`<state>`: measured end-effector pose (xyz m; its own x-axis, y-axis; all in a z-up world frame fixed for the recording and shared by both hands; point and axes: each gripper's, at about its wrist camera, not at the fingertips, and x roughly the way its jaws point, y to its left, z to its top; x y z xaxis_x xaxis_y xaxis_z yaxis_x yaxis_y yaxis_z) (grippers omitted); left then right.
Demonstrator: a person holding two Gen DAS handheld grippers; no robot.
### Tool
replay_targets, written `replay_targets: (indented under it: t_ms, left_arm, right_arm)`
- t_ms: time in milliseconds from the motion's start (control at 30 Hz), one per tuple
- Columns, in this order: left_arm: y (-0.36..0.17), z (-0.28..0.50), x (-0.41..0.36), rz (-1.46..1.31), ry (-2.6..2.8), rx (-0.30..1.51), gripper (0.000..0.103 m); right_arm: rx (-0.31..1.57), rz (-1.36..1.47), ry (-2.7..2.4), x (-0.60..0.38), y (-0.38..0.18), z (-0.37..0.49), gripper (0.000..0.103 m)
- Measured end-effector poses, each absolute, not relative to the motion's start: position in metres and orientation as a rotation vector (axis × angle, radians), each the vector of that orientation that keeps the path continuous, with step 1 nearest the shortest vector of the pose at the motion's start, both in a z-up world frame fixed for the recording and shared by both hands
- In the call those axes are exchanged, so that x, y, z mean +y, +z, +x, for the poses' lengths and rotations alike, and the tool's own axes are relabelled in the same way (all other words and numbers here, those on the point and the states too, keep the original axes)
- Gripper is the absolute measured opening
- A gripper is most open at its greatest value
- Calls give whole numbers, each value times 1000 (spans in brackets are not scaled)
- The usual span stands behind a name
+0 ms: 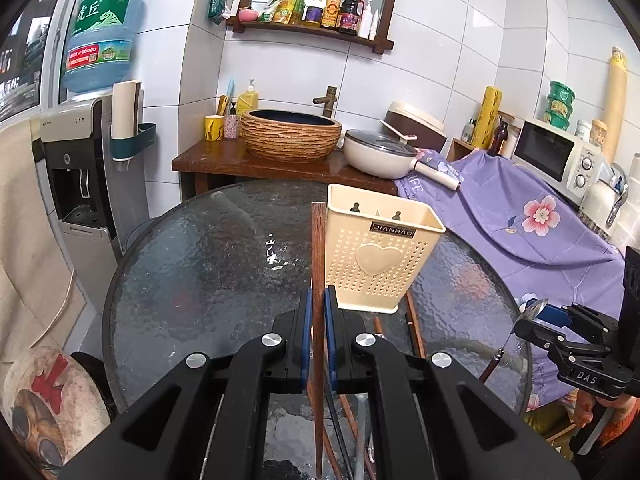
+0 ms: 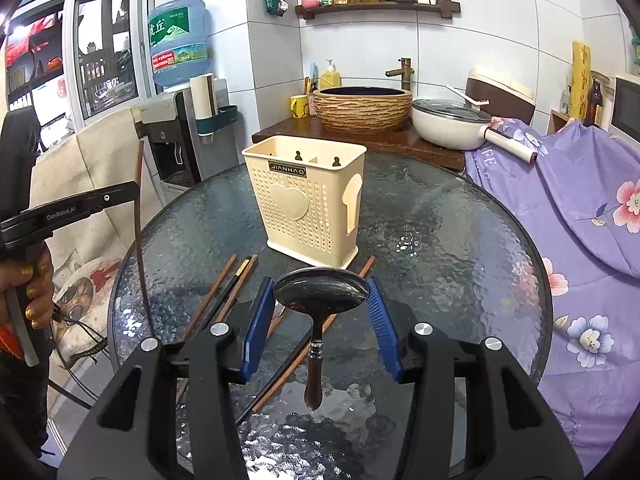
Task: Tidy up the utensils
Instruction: 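Lift the spoon with the right tool while the left tool lifts the chopstick toward the holder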
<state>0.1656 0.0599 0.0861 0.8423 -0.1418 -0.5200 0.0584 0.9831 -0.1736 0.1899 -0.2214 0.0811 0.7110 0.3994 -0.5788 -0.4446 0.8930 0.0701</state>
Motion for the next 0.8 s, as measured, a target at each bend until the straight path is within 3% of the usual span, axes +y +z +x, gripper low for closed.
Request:
replay_targets:
  t_ms: [500,800]
  left_arm:
    - [110,167,58,-136,-116,504,6]
    - [152,179,54,-138,-157,443,6]
  right_arm:
    - [588,-86,493,-216,99,194,48]
    - [534,-86,543,-206,131,208,48]
